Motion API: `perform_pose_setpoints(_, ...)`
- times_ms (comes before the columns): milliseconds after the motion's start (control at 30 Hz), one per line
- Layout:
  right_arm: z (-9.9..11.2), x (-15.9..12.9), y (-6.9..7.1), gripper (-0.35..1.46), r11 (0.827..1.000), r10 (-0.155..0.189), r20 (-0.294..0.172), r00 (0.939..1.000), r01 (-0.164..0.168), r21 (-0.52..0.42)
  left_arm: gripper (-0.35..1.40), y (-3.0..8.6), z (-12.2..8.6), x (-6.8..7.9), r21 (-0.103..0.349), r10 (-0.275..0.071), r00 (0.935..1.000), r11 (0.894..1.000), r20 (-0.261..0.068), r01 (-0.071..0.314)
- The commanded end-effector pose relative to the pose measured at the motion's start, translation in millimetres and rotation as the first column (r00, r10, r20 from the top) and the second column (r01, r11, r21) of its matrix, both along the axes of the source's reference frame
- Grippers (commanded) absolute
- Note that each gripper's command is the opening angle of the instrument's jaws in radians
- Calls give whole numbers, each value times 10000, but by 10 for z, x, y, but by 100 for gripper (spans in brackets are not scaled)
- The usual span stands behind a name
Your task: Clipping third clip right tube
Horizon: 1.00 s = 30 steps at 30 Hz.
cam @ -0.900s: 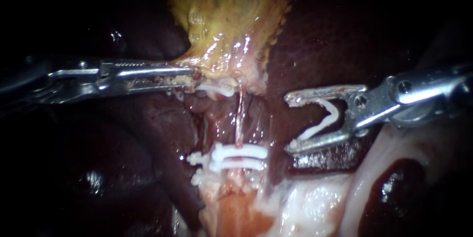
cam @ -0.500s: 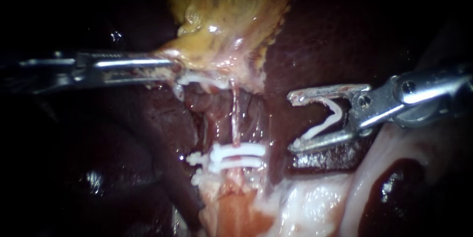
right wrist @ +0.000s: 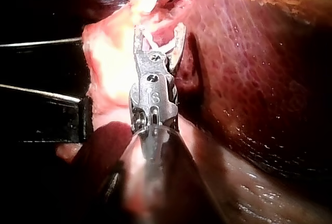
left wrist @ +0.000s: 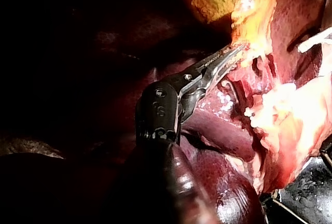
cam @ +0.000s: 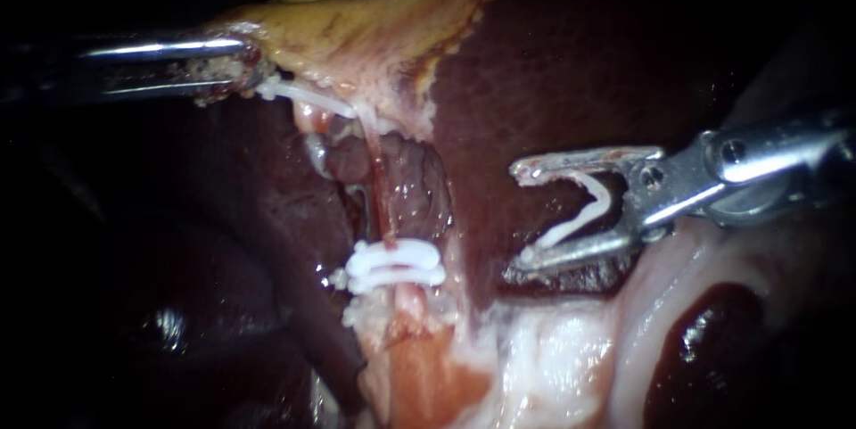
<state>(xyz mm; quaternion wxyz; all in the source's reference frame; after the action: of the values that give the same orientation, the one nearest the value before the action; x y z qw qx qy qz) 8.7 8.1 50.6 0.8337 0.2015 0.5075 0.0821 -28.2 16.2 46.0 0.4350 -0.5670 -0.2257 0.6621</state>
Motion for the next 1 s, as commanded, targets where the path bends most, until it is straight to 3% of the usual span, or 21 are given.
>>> perform_pose_setpoints(33, 1, 3, -1, 50, 9997, 93, 13, 10000, -93, 247, -35, 1, 3, -1, -11, -7, 10000, 10000, 0, 7)
perform_pose_setpoints(267, 2, 26, 0, 50, 9747, 728, 205, 9971, -755, 2102, -35, 2, 5, -3, -19, -35, 10000, 10000, 16, 35)
perform_pose_setpoints(467, 10, 55, -3, 50, 9289, 1058, 524, 9930, -1175, 3512, -35, 1, 6, -4, -26, -48, 10000, 10000, 6, 48)
perform_pose_setpoints(733, 32, 82, 2, 50, 9181, 1274, 697, 9894, -1443, 3691, -35, 0, 7, -7, -40, -66, 10000, 10000, -9, 66)
perform_pose_setpoints(1000, 59, 105, 8, 50, 9187, 1431, 788, 9866, -1620, 3602, -35, -1, 6, -8, -43, -77, 10000, 10000, -18, 76)
